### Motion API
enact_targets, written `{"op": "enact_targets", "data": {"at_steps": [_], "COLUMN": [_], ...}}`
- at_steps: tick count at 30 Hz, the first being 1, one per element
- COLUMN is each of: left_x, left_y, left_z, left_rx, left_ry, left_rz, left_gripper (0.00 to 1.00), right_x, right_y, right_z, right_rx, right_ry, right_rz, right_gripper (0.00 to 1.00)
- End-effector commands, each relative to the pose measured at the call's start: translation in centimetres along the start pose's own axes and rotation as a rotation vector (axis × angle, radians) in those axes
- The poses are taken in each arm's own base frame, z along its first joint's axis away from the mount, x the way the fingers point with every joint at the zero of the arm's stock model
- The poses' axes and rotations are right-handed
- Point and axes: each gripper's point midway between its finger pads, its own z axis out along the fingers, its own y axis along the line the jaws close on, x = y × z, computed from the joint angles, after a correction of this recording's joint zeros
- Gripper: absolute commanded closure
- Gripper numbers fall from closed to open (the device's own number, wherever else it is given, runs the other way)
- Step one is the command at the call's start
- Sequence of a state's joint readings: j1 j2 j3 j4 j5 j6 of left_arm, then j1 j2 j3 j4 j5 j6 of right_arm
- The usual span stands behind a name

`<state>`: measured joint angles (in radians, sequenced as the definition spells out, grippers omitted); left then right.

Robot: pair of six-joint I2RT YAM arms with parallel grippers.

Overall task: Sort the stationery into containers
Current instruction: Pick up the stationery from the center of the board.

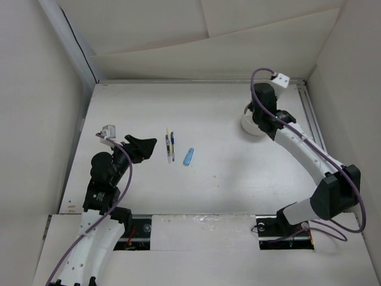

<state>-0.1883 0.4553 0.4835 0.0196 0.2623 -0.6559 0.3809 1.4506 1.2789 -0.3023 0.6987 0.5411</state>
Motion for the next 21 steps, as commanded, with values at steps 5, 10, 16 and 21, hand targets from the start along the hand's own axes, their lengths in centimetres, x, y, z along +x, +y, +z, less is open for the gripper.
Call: {"op": "enact_targets", "data": {"at_steps": [5,10,16,21], "left_x": [-0.8,-0.8,-0.8,-0.8], "left_y": [-1.0,-1.0,-1.0,-1.0], "left_z": [-0.1,-0.1,-0.1,-0.1], "left_rx": [0.044,0.044,0.044,0.044], "left_ry": [-0.033,-0.033,-0.033,-0.033], "left_rz": [0.010,0.010,0.010,0.010], "left_gripper": [0.34,0.34,0.34,0.34], "right_x": [14.6,22.6,26.9,28.2], "right_y": [11.9,15.4,16.3,16.4], "right_z": [-6.2,-10.7,-11.8,-11.5], "right_rx": [-0.456,-0.567,-0.569,-0.555], "right_ry": [0.360,0.506,0.589,0.598], "right_rz": [-0.252,-0.379,-0.421,-0.430], "right_gripper": [0.93,0.54,0.27,0.27]}}
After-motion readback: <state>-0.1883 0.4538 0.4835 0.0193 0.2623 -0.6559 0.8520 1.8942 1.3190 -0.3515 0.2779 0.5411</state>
